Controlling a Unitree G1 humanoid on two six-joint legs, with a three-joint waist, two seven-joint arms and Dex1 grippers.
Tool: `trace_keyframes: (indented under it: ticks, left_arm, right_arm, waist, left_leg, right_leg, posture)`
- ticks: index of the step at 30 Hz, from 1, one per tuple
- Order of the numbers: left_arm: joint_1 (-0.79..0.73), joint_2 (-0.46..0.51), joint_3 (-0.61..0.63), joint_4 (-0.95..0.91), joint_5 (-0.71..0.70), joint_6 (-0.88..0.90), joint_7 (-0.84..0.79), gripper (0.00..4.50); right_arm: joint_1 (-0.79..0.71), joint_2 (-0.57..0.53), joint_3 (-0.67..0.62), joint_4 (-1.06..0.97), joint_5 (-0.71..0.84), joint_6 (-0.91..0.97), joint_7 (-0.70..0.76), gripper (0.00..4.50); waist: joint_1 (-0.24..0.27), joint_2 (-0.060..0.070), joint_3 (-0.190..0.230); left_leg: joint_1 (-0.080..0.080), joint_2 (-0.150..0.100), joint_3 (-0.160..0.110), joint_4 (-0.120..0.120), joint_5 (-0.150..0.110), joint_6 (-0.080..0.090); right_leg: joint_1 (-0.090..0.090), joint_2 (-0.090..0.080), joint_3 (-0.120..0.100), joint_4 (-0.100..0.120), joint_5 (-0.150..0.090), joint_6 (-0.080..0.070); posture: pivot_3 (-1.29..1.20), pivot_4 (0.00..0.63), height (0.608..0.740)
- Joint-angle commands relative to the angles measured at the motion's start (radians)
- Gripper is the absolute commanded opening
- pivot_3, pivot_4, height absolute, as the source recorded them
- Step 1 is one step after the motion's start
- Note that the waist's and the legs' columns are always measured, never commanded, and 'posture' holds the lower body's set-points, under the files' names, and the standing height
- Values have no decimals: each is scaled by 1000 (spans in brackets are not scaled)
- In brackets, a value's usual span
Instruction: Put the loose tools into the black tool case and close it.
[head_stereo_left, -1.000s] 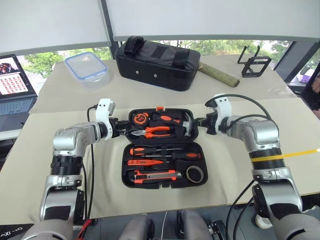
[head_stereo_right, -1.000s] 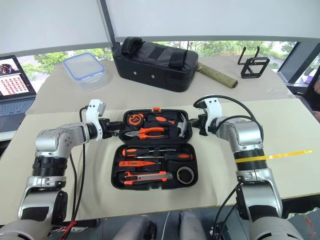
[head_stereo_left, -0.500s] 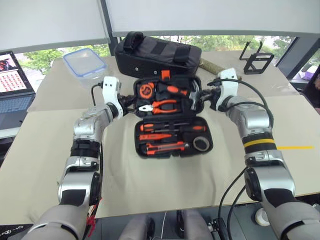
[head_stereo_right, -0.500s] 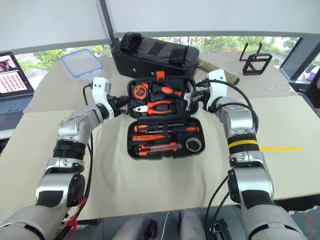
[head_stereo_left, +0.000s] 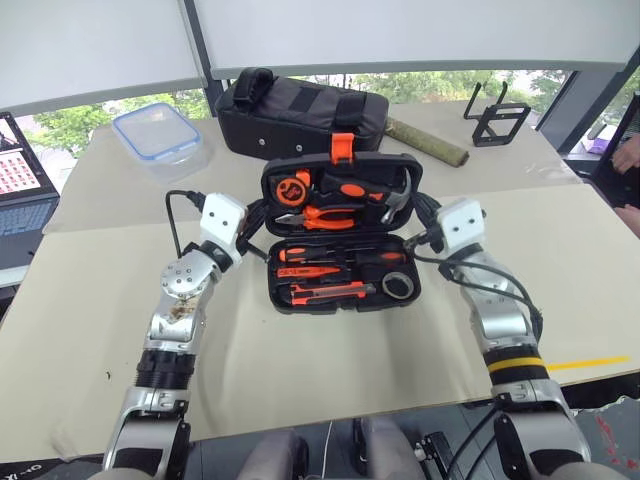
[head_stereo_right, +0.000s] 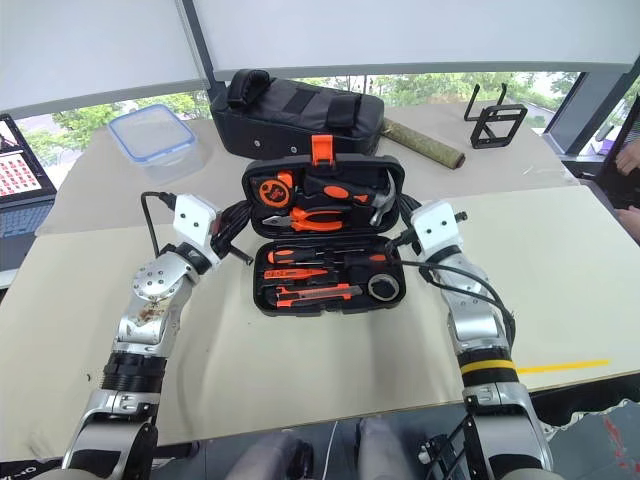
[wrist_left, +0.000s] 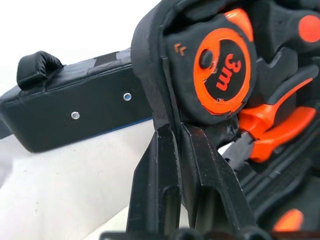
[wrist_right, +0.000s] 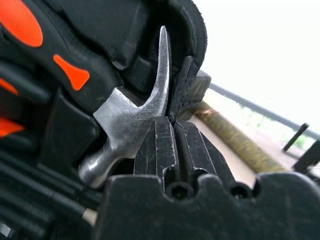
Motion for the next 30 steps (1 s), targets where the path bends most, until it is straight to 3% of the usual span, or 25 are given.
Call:
trace_keyframes:
  ticks: [1, 6, 8, 9, 12, 15, 16, 17, 20, 21, 25, 30]
  left_arm:
    - [40, 23, 14, -78, 0, 51, 12, 10]
    - [119, 40, 34, -183, -36, 143, 9, 10]
    - [164, 46, 50, -242, -71, 192, 0, 0]
    - [183, 49, 57, -268, -85, 212, 0, 0]
    - [266, 100, 122, -396, -165, 320, -28, 894]
    - [358, 284, 263, -500, -346, 514, -189, 1973]
    - [368, 357, 293, -487, -392, 573, -253, 2328]
    - [366, 412, 305, -459, -417, 600, -302, 2660]
    - [284, 516, 250, -322, -408, 609, -410, 2660]
    - [228, 527, 199, -254, -365, 556, -442, 2660]
    - [-54, 473, 5, 53, -201, 389, -503, 2698]
    - [-335, 312, -157, 422, -40, 141, -554, 1221]
  right_arm:
    - [51, -29, 1, -109, -36, -90, 0, 0]
    - [192, -70, -1, -263, -17, -95, 57, 0]
    - [274, -97, -16, -360, 33, -69, 104, 698]
    - [306, -110, -24, -402, 48, -59, 118, 811]
    - [446, -201, -114, -591, 144, 54, 193, 1891]
    - [684, -373, -243, -827, 397, 304, 387, 2869]
    - [770, -428, -272, -887, 485, 390, 453, 2875]
    - [834, -467, -290, -927, 548, 446, 499, 2875]
    - [920, -539, -294, -991, 636, 552, 575, 2875]
    - [920, -555, -270, -996, 621, 566, 587, 2875]
    - [847, -567, -154, -974, 538, 609, 582, 1794]
    - [688, -529, -30, -901, 431, 615, 559, 139]
  waist:
    - [3, 0, 0]
    - [3, 0, 0]
    - [4, 1, 0]
    - [4, 1, -1]
    - [6, 1, 0]
    - [16, 1, 1]
    - [18, 1, 1]
    - [22, 1, 2]
    - [41, 1, 2]
    - [46, 2, 3]
    - [63, -1, 4]
    - [70, -6, 5]
  left_leg:
    - [2, 1, 0, -1, 0, 0]
    - [4, 2, 1, -2, 0, 0]
    - [4, 2, 1, -2, 0, 0]
    - [4, 2, 1, -2, 0, 0]
    - [6, 3, 2, -3, -1, 0]
    - [6, 3, 2, -3, -1, 1]
    - [5, 4, 1, -3, -1, 1]
    - [5, 4, 0, -3, -2, 2]
    - [16, 5, -1, -4, -6, 5]
    - [23, 5, -1, -4, -11, 14]
    - [36, 4, -1, -4, -17, 10]
    - [32, 3, -1, -3, -11, 1]
  right_leg:
    - [2, 2, 1, 0, 0, 0]
    - [3, 3, 3, 0, 0, 0]
    - [3, 3, 3, 0, 0, 0]
    - [3, 3, 2, 0, 0, 0]
    - [4, 4, 2, 0, 0, 0]
    - [5, 4, 3, 0, -1, 0]
    - [5, 6, 2, 0, -1, -1]
    - [5, 6, 2, -1, -1, -1]
    - [18, 6, -2, -5, -2, -1]
    - [25, 6, -3, -6, -5, 4]
    - [41, 5, -5, -11, -9, 12]
    - [38, 4, -4, -13, -3, 5]
  posture:
    - [0, 150, 714]
    - [0, 150, 714]
    - [0, 150, 714]
    - [0, 150, 714]
    - [0, 150, 714]
    - [0, 150, 714]
    - [0, 150, 714]
    - [0, 150, 714]
    - [0, 150, 714]
    - [0, 150, 714]
    - [0, 150, 714]
    - [0, 150, 714]
